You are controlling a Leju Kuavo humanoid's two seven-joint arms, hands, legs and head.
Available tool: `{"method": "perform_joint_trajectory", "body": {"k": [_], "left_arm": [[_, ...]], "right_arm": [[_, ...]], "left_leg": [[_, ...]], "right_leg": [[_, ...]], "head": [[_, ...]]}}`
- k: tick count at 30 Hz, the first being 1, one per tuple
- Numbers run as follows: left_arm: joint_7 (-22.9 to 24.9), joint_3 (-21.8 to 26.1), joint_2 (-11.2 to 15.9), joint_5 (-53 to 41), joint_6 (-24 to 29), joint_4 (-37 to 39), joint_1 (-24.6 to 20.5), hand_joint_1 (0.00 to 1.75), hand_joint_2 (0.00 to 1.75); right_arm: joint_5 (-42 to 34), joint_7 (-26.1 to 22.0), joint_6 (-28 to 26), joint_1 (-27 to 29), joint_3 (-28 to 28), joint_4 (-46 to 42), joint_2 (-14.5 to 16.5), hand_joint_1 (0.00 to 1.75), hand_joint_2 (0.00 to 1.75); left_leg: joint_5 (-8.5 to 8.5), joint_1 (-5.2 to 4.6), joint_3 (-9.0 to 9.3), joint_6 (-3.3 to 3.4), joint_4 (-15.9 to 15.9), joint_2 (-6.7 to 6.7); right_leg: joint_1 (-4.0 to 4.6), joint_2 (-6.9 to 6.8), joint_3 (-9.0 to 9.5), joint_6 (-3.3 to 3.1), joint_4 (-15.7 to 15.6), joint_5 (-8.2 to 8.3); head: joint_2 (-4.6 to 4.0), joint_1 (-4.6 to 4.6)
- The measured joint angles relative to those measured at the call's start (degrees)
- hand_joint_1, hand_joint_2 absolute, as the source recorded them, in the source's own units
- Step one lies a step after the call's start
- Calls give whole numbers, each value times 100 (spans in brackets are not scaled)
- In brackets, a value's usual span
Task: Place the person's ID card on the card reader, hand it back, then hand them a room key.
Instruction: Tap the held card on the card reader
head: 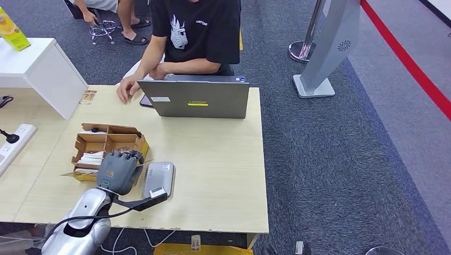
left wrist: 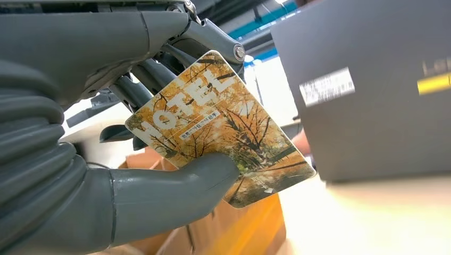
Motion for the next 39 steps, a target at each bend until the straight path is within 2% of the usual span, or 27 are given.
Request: {"method": "perform_joint_trajectory", "body": {"k": [6, 15, 20, 35, 39], "left_arm": [[-25, -49, 97, 12, -63, 195, -56, 175, 175], [-237, -104, 130, -84, 455, 316, -53, 175, 175], [-267, -143, 126, -118, 569, 345, -47, 175, 175], [-281, -206, 126, -125, 584, 434, -19, 175, 175], [-280, -211, 126, -143, 401, 476, -24, 175, 175]], "right_arm": [[4, 31, 2, 0, 15, 0, 0, 0, 175], [21, 58, -2, -1, 44, 0, 0, 0, 175], [28, 69, -2, -3, 75, 1, 0, 0, 175], [27, 81, -2, -6, 155, 2, 0, 0, 175], [28, 90, 0, -7, 162, 2, 0, 0, 175]], "left_leg": [[0, 0, 0, 0, 0, 0], [0, 0, -1, 0, 0, -1], [0, 0, -1, 0, -1, -1], [0, 0, -1, 0, -1, -1], [0, 0, -1, 0, -1, -1]], "right_leg": [[0, 0, 1, 0, 0, 0], [0, -1, 1, 0, 0, 0], [0, -1, 1, 0, 0, 0], [0, -1, 1, 0, 1, 0], [0, -1, 1, 0, 0, 0]], "head": [[0, 1], [0, 0], [0, 0], [0, 0], [0, 0]]}}
